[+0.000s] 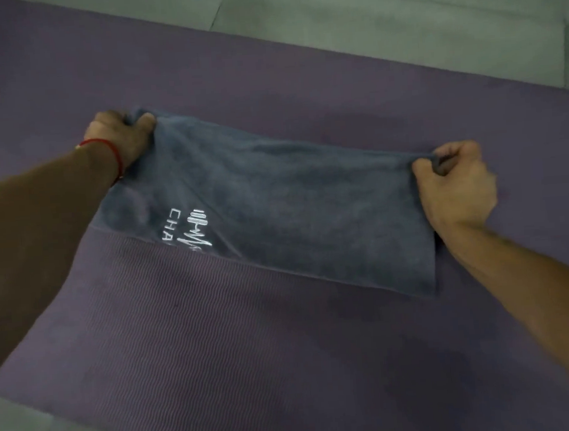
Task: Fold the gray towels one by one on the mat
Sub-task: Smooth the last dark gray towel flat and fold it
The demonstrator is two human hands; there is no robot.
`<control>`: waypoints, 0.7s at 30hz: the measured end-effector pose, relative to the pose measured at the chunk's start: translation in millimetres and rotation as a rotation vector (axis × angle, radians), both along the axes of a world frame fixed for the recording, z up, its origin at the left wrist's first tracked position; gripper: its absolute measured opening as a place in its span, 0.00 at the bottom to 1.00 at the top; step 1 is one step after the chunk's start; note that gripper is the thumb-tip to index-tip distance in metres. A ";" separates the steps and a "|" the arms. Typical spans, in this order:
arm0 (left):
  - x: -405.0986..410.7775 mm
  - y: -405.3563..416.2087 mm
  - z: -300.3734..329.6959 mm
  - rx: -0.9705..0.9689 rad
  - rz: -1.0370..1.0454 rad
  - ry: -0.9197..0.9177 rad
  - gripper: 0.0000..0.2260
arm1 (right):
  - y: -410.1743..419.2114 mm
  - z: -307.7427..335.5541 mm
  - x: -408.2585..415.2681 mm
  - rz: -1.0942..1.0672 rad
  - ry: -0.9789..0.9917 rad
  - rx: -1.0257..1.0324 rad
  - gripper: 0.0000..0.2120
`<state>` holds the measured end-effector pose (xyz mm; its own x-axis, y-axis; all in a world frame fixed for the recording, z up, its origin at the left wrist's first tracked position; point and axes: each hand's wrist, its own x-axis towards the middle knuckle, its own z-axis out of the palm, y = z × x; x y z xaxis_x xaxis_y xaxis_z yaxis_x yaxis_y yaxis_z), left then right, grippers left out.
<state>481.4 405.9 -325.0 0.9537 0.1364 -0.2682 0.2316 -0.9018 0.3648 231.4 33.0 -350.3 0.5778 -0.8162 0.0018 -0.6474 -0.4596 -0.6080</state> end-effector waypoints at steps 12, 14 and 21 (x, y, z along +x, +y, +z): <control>-143.4 6.3 -8.5 0.304 -0.539 -0.479 0.26 | -7.7 7.8 3.6 0.155 0.199 0.047 0.23; -173.4 5.1 -22.4 0.336 -0.696 -0.305 0.28 | -7.9 16.6 6.3 0.144 0.177 0.068 0.24; -195.5 -40.1 -1.2 0.350 -0.781 -0.299 0.31 | -5.7 45.6 6.8 0.107 0.162 0.315 0.20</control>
<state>285.9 365.8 -326.2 0.8322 -0.5513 -0.0595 -0.5529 -0.8332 -0.0127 238.2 27.3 -304.8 0.6320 -0.6971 -0.3385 -0.7054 -0.3366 -0.6238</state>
